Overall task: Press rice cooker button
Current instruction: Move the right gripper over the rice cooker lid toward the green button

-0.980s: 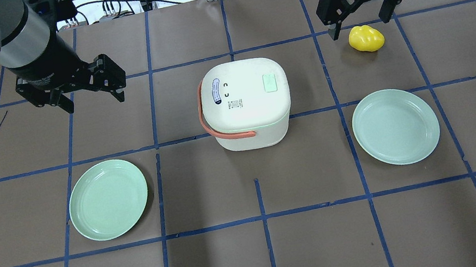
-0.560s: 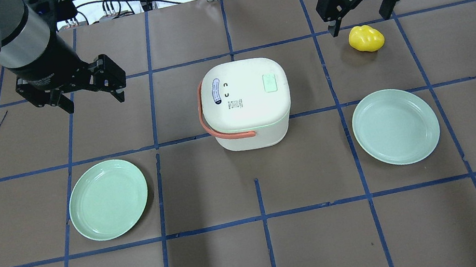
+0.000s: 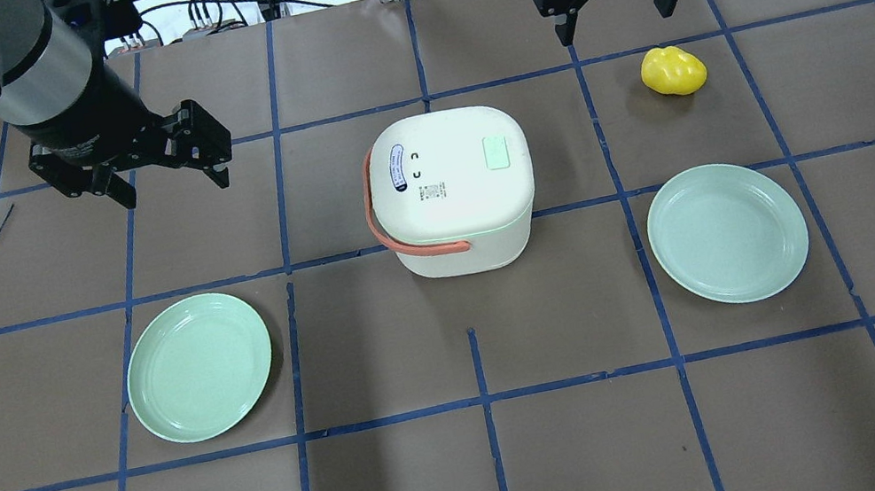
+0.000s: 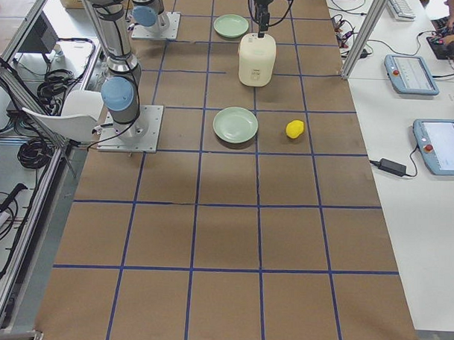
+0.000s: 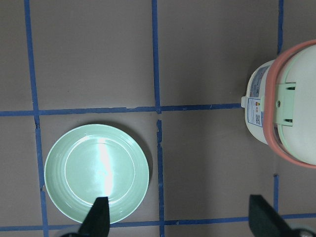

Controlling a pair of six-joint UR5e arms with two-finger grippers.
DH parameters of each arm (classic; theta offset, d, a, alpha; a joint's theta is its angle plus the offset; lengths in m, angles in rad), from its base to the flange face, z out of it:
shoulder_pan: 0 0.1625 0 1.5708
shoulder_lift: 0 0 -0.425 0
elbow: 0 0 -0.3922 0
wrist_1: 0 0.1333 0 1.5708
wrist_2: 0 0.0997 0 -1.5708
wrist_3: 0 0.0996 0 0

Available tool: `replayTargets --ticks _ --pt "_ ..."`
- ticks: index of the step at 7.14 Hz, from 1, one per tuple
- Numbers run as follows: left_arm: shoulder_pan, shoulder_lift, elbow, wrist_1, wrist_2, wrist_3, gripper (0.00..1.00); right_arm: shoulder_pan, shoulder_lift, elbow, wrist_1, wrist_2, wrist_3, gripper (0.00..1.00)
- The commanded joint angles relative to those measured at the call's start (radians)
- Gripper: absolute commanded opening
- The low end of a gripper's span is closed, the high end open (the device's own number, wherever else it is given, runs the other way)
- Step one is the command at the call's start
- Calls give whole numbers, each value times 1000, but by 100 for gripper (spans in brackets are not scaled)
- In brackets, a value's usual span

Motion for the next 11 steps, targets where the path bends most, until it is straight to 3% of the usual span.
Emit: replayTargets --ticks 1,2,3,8,9,11 --pt "0 0 1 0 0 0 100 45 37 -7 0 140 164 34" --pt "0 0 0 0 0 0 100 74 92 -9 -9 151 184 16" --pt "0 0 0 0 0 0 100 82 134 -7 -23 151 181 9" --pt "0 0 0 0 0 0 100 87 162 116 -182 138 184 7" --pt "0 0 1 0 0 0 100 87 168 124 -217 100 189 8" --pt "0 0 0 0 0 0 100 88 179 137 -219 82 198 8"
